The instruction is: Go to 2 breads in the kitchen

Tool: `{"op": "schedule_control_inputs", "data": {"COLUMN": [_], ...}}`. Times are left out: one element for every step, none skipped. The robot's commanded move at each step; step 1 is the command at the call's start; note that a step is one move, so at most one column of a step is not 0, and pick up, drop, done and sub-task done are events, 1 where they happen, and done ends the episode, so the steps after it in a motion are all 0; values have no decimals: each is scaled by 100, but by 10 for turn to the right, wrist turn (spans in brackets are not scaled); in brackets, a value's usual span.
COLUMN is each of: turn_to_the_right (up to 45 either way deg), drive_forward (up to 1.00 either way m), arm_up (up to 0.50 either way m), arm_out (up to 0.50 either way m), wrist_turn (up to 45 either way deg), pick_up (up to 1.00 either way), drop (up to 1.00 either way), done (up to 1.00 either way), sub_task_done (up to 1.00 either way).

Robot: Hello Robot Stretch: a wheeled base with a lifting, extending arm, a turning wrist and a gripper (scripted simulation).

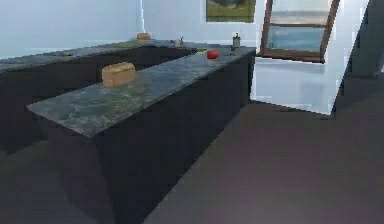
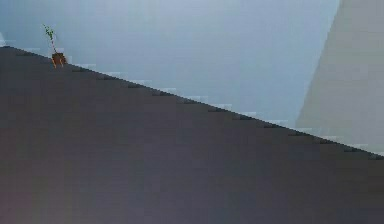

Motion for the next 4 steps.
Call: {"op": "schedule_control_inputs", "data": {"turn_to_the_right": [0,-270,0,-450], "drive_forward": [60,0,0,0], "arm_up": [0,0,0,0], "arm_out": [0,0,0,0], "wrist_turn": [0,0,0,0], "pick_up": [0,0,0,0], "drop": [0,0,0,0], "done": [0,0,0,0], "sub_task_done": [0,0,100,0]}}
